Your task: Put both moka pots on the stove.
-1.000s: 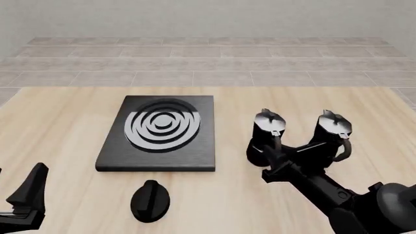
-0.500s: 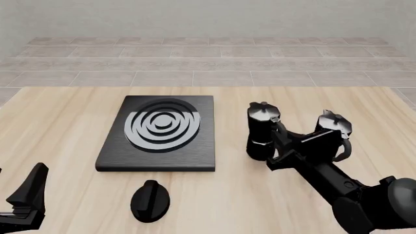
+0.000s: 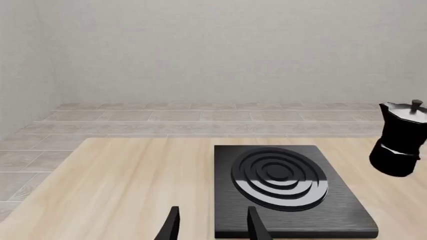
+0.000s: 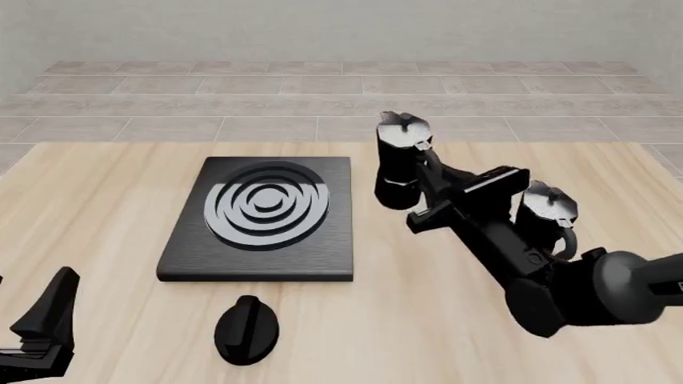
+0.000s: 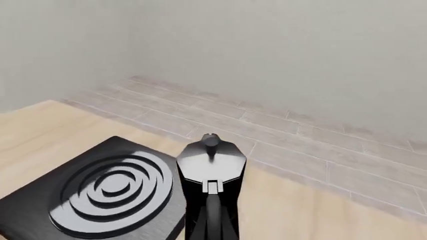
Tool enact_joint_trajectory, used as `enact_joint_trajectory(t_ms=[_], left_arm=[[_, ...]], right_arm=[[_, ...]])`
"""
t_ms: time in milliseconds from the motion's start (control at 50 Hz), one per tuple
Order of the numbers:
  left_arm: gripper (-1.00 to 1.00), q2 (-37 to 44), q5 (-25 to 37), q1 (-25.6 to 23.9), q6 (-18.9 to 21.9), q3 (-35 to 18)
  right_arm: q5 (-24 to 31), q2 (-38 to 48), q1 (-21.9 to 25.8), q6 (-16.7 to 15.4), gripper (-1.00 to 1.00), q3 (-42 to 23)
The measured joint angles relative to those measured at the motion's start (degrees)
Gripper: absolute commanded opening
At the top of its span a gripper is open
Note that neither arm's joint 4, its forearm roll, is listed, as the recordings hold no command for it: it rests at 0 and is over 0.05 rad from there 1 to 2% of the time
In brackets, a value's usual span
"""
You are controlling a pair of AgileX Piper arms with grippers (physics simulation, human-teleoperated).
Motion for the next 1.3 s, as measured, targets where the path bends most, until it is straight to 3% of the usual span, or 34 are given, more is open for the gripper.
enact_joint_trajectory(t_ms=[620, 1300], left_arm=[[1.00, 0.00, 0.00, 0.00, 0.00, 0.00], [1.00, 0.00, 0.00, 0.00, 0.00, 0.00]], right_arm=[[3.94, 5.77, 9.89, 1.78, -1.00, -13.28], [6.93, 13.01, 16.30, 3.88, -1.00, -23.22]])
